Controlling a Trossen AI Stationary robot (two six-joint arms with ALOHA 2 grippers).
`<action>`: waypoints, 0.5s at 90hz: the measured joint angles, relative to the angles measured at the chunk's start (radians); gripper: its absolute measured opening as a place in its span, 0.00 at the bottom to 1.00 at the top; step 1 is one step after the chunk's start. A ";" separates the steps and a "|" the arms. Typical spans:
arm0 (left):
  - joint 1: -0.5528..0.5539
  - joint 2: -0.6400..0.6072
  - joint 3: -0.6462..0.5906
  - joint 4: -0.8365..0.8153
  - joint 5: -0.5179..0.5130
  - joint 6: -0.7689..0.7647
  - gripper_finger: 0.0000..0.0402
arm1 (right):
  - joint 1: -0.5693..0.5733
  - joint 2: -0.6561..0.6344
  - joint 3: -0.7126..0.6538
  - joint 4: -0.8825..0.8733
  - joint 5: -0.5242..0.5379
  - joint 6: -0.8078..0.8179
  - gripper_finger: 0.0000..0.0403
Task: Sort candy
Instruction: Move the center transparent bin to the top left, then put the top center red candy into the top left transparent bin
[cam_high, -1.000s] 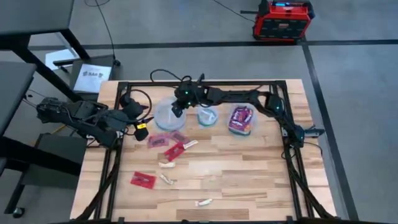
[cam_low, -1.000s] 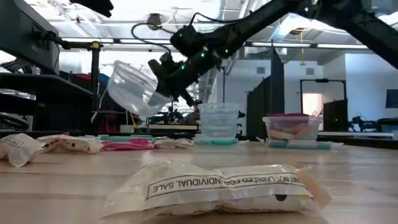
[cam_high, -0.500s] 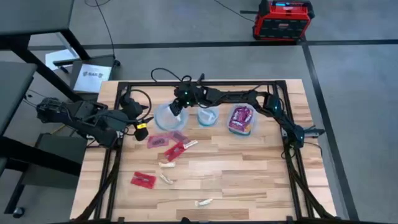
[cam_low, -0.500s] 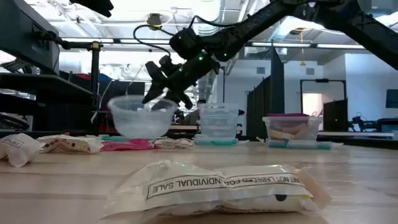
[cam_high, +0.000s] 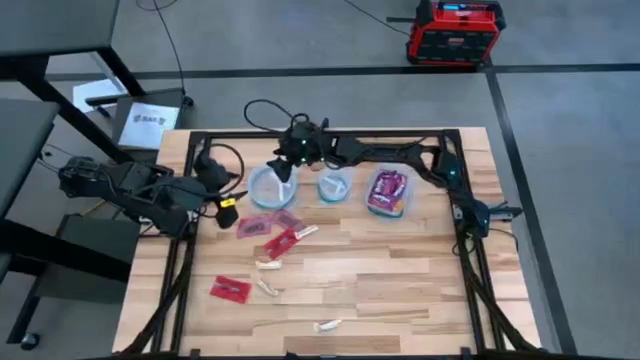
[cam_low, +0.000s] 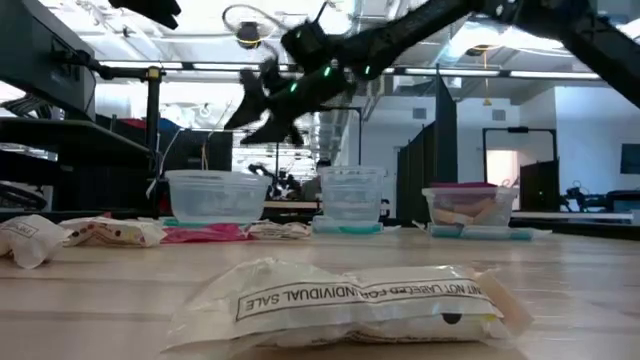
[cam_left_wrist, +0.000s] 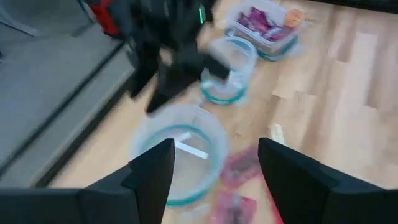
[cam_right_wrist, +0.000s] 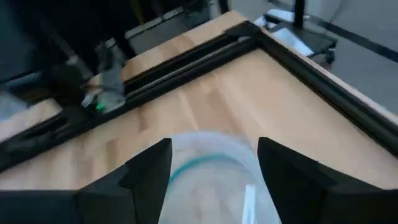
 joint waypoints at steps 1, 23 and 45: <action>0.000 0.001 -0.005 -0.002 0.009 -0.007 0.55 | 0.003 -0.011 0.000 -0.021 -0.003 -0.012 0.56; -0.001 0.069 -0.199 -0.054 0.158 -0.204 0.55 | 0.147 -0.232 -0.033 -0.434 0.046 -0.199 0.56; -0.001 0.179 -0.392 0.048 0.231 -0.157 0.55 | 0.332 -0.415 -0.332 -0.308 0.144 -0.127 0.56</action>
